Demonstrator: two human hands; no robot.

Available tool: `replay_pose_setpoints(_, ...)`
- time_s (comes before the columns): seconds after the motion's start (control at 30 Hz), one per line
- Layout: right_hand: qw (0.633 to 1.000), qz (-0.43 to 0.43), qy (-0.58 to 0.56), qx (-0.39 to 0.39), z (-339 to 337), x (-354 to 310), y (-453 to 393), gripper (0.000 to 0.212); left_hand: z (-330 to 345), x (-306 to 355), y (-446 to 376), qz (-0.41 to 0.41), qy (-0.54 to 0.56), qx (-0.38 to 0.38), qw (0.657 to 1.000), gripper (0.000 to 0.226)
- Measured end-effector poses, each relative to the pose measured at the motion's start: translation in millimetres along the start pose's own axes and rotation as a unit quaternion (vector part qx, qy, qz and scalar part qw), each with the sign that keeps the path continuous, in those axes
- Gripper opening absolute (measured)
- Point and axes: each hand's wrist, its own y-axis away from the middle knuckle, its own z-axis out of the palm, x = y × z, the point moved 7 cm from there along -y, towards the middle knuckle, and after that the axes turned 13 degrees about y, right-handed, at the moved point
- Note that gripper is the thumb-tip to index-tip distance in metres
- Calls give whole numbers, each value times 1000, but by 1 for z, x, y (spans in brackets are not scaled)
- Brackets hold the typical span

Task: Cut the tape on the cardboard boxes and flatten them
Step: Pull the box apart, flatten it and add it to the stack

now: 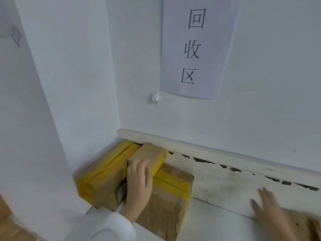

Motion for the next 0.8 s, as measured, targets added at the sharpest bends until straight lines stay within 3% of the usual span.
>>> replay_pose_setpoints(0.07, 997, -45, -57, 2, 5, -84, 17, 53, -13, -41, -34, -131, 14, -6, 991, 40)
replay_pose_setpoints(0.17, 967, -52, -218, -120, 42, -188, 24, 54, -9, -87, -67, -264, 28, -100, 959, 50)
replay_pose_setpoints(0.23, 940, -33, -280, -191, 65, -239, 30, 57, 0, -102, -70, -304, 41, -168, 937, 51)
replay_pose_setpoints(0.37, 883, 43, -399, -244, 94, -299, 42, 67, 16, -122, -65, -333, 41, -248, 909, 51)
replay_pose_setpoints(0.53, 858, 66, -451, -237, 105, -314, 44, 73, 21, -118, -59, -334, 49, -242, 910, 50)
replay_pose_setpoints(0.7, 877, 15, -438, -198, 71, -296, 48, 66, 13, -82, -62, -299, 88, -217, 925, 42)
replay_pose_setpoints(0.8, 902, -41, -410, -132, 33, -270, 56, 37, 13, -44, -50, -274, 132, -205, 930, 30)
